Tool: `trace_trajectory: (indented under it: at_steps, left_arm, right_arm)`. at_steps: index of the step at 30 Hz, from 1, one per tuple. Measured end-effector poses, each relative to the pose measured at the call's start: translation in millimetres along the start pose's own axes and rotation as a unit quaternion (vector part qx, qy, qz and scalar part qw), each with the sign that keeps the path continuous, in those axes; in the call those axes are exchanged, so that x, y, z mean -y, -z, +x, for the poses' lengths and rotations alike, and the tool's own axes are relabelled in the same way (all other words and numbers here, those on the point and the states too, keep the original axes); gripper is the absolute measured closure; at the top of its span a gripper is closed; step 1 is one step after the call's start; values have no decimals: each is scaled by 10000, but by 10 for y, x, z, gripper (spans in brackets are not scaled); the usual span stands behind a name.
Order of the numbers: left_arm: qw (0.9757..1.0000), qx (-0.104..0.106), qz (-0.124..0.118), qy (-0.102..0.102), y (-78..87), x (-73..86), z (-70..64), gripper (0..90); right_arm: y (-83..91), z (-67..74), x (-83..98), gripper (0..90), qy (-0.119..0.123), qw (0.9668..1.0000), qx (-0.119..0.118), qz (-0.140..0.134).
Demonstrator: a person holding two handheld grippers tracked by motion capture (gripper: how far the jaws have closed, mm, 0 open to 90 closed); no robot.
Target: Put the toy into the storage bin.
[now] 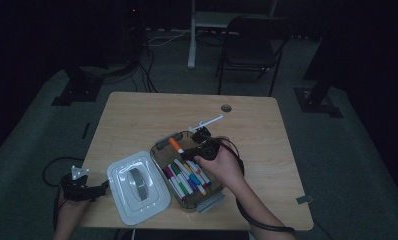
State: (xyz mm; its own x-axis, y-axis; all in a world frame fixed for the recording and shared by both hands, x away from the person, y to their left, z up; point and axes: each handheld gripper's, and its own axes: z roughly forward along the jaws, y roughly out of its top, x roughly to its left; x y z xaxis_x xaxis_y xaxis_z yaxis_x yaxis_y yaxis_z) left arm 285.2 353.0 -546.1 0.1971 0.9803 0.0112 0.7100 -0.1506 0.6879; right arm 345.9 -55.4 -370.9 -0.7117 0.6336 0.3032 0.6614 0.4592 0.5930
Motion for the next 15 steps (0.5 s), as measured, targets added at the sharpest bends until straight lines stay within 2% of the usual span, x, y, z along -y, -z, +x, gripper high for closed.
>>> trace_trajectory:
  at_steps: [8,15]
  left_arm:
    - [10000,-1,-1,-1,0,0,0,22]
    - [10000,-4,-11,2,-2,1,0,22]
  right_arm:
    - [-328,89,29,770,-25,9994,-138,321]
    - [-537,82,63,770,-97,9983,-179,547]
